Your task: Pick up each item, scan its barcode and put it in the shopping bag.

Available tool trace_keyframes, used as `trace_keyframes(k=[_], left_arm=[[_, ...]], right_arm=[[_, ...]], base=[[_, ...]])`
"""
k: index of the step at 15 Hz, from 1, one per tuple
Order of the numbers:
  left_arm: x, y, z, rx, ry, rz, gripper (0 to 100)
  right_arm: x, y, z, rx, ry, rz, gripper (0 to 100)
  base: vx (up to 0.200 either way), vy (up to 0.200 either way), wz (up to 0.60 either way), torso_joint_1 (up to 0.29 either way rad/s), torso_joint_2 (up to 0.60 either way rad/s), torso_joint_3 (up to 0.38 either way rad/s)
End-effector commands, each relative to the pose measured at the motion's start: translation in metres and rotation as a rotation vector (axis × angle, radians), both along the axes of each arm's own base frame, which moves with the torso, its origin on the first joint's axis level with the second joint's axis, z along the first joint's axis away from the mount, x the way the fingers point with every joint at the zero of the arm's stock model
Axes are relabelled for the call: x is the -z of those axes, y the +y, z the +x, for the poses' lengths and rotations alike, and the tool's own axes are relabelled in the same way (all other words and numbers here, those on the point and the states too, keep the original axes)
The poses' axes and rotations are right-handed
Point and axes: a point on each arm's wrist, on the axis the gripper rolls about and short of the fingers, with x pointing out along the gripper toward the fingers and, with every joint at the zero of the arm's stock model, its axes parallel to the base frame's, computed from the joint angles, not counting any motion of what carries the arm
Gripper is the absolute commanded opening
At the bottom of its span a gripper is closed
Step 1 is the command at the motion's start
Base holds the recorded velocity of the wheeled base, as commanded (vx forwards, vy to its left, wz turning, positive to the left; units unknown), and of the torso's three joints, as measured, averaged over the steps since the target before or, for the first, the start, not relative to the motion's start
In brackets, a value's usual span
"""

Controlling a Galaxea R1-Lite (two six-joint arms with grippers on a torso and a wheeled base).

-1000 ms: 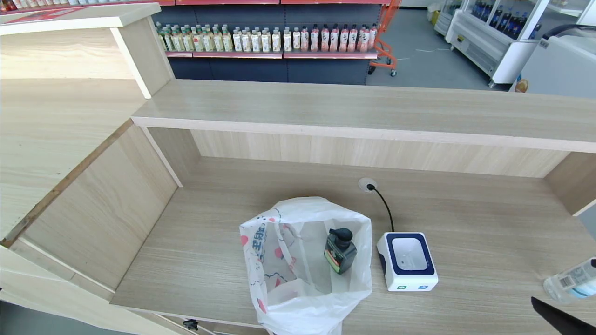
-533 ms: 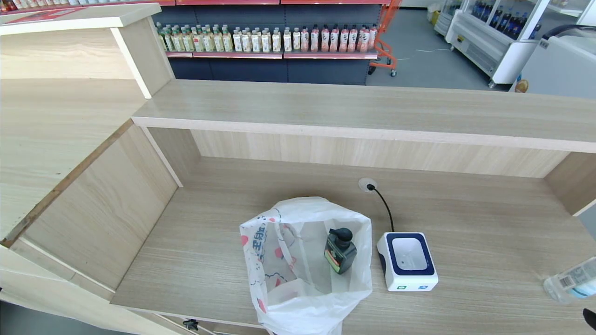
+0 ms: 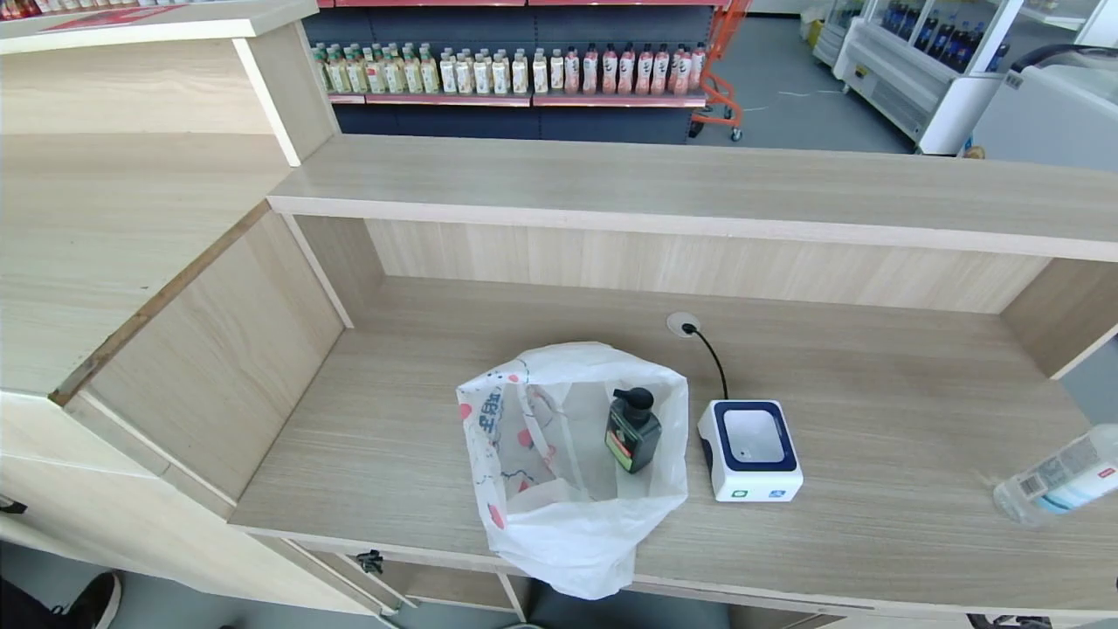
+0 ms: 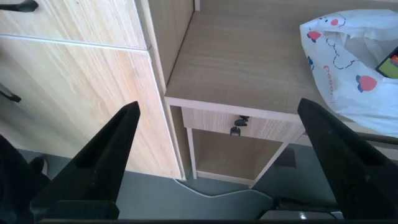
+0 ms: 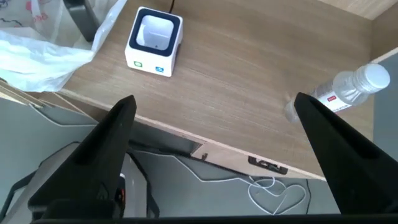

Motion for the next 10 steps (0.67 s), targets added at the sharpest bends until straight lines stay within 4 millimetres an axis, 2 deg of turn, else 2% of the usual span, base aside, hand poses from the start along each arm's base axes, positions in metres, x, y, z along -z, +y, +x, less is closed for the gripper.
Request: trace_keyframes(k=[1, 4, 10], left_arm=[[0.000, 0.000, 0.000, 0.000, -0.001, -0.002, 100], [0.000, 0.000, 0.000, 0.000, -0.001, -0.003, 100], [0.000, 0.000, 0.000, 0.001, -0.001, 0.000, 100]], right_arm=[[0.000, -0.001, -0.001, 0.013, -0.005, 0.003, 100], [0.003, -0.002, -0.003, 0.024, -0.005, 0.005, 100], [0.019, -0.007, -0.010, 0.162, 0.003, -0.001, 100]], base=[[-0.200, 0.000, 0.00, -0.007, 0.00, 0.007], [0.000, 0.000, 0.00, 0.000, 0.00, 0.000], [0.000, -0.200, 0.00, 0.009, 0.00, 0.002]])
